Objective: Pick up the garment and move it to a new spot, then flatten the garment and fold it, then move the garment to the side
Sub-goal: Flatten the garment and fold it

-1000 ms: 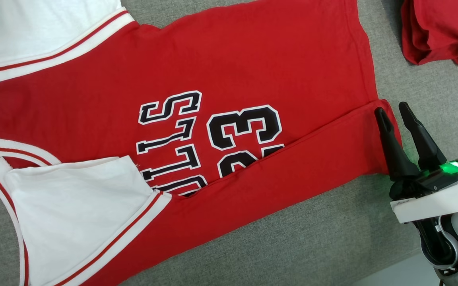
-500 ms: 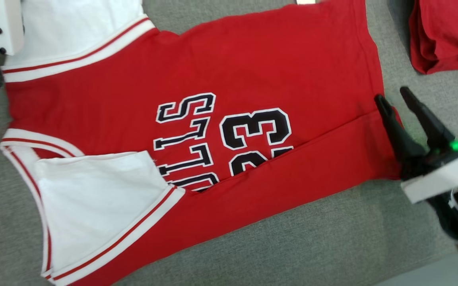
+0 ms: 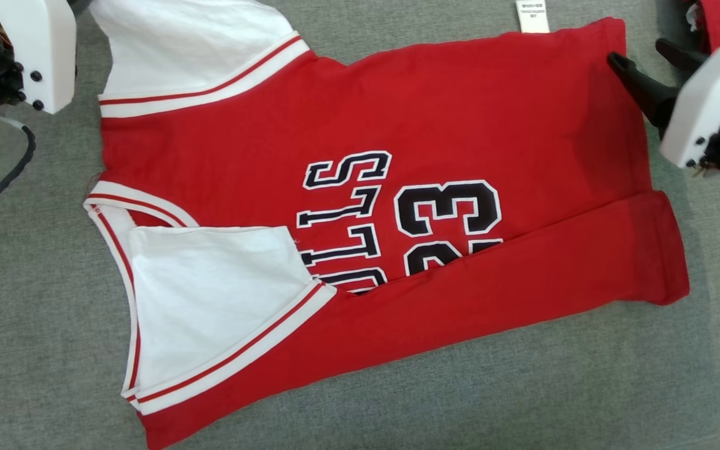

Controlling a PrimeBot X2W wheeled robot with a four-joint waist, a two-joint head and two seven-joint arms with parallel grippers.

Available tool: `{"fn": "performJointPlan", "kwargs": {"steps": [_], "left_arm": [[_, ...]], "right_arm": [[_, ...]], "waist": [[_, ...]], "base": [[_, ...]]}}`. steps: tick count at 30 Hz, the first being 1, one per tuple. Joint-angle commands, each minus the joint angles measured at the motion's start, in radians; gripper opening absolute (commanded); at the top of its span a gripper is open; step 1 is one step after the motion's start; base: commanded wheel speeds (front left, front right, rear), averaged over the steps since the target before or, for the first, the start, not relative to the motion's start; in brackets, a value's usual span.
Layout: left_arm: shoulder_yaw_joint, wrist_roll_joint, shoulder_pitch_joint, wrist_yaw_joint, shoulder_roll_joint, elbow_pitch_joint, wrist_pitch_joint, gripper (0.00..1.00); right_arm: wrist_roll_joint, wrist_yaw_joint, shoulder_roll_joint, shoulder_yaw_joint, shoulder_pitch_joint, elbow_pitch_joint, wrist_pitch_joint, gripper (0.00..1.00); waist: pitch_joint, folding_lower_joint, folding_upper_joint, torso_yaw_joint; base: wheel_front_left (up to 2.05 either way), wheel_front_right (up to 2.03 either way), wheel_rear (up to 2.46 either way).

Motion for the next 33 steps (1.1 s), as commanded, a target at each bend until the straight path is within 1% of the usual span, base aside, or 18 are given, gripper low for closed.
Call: {"fn": "performJointPlan", "kwargs": {"steps": [1, 6, 13, 17, 18, 19, 20, 21, 23, 24, 26, 27, 28, 29, 30, 33], "left_arm": [[-0.006, -0.006, 0.014, -0.004, 0.009, -0.013, 0.002, 0.0], [-0.015, -0.014, 0.02, -0.003, 0.021, -0.049, 0.012, 0.0], [-0.023, -0.016, 0.022, -0.003, 0.026, -0.077, 0.025, 0.0], [-0.027, -0.017, 0.022, -0.002, 0.031, -0.087, 0.033, 0.0], [-0.027, -0.017, 0.022, -0.002, 0.031, -0.088, 0.033, 0.0], [-0.028, -0.017, 0.023, -0.002, 0.032, -0.088, 0.033, 0.0], [-0.028, -0.018, 0.023, -0.002, 0.033, -0.088, 0.033, 0.0], [-0.029, -0.019, 0.023, -0.002, 0.034, -0.087, 0.033, 0.0], [-0.029, -0.018, 0.023, -0.002, 0.034, -0.086, 0.034, 0.0], [-0.03, -0.019, 0.023, -0.002, 0.034, -0.084, 0.034, 0.0], [-0.029, -0.022, 0.022, -0.002, 0.033, -0.082, 0.031, 0.0], [-0.027, -0.025, 0.022, -0.002, 0.032, -0.081, 0.029, 0.0], [-0.027, -0.026, 0.021, -0.002, 0.031, -0.081, 0.028, 0.0], [-0.026, -0.027, 0.019, -0.002, 0.03, -0.08, 0.027, 0.0], [-0.025, -0.029, 0.017, -0.002, 0.03, -0.08, 0.025, 0.0], [-0.026, -0.033, 0.014, -0.002, 0.032, -0.08, 0.023, 0.0]], "right_arm": [[-0.032, 0.0, 0.028, -0.012, -0.025, 0.035, 0.032, 1.0], [-0.116, -0.001, 0.089, -0.065, -0.077, 0.13, 0.101, 1.0], [-0.177, -0.001, 0.126, -0.118, -0.099, 0.186, 0.118, 1.0], [-0.198, -0.001, 0.145, -0.141, -0.111, 0.192, 0.113, 1.0], [-0.202, -0.001, 0.149, -0.143, -0.114, 0.191, 0.114, 0.98], [-0.207, -0.001, 0.154, -0.146, -0.116, 0.19, 0.116, 0.9], [-0.213, -0.001, 0.156, -0.147, -0.119, 0.187, 0.118, 0.86], [-0.217, -0.001, 0.158, -0.149, -0.119, 0.185, 0.12, 0.85], [-0.225, -0.001, 0.161, -0.153, -0.123, 0.18, 0.124, 0.86], [-0.224, -0.001, 0.163, -0.154, -0.123, 0.176, 0.127, 0.84], [-0.225, -0.001, 0.164, -0.156, -0.122, 0.168, 0.13, 0.77], [-0.227, -0.001, 0.163, -0.158, -0.121, 0.164, 0.133, 0.71], [-0.229, -0.001, 0.161, -0.16, -0.118, 0.16, 0.135, 0.61], [-0.23, -0.001, 0.16, -0.161, -0.115, 0.157, 0.137, 0.53], [-0.232, -0.001, 0.159, -0.163, -0.112, 0.155, 0.141, 0.49], [-0.245, -0.001, 0.153, -0.169, -0.107, 0.153, 0.154, 0.49]], "waist": [[0.0, 0.0, 0.0, 0.009], [0.0, 0.0, 0.0, 0.02], [0.006, 0.0, 0.0, 0.03], [0.012, 0.0, 0.0, 0.032], [0.013, 0.0, 0.0, 0.033], [0.014, 0.0, 0.0, 0.033], [0.014, 0.0, 0.0, 0.033], [0.014, 0.0, 0.0, 0.033], [0.013, 0.0, 0.0, 0.033], [0.013, 0.0, 0.0, 0.034], [0.013, 0.0, 0.0, 0.035], [0.013, 0.0, 0.0, 0.035], [0.013, 0.0, 0.0, 0.036], [0.013, 0.0, 0.0, 0.037], [0.014, 0.0, 0.0, 0.037], [0.016, 0.0, 0.0, 0.04]], "base": [[0.0, 0.0, 0.0], [0.0, 0.0, 0.0], [0.0, 0.0, 0.0], [0.0, 0.0, 0.0], [0.0, 0.0, 0.0], [0.0, 0.0, 0.0], [0.0, 0.0, 0.0], [0.0, 0.0, 0.0], [0.0, 0.0, 0.0], [0.0, 0.0, 0.0], [0.0, 0.0, 0.0], [0.0, 0.0, 0.0], [0.0, 0.0, 0.0], [0.0, 0.0, 0.0], [0.0, 0.0, 0.0], [0.0, 0.0, 0.0]]}}
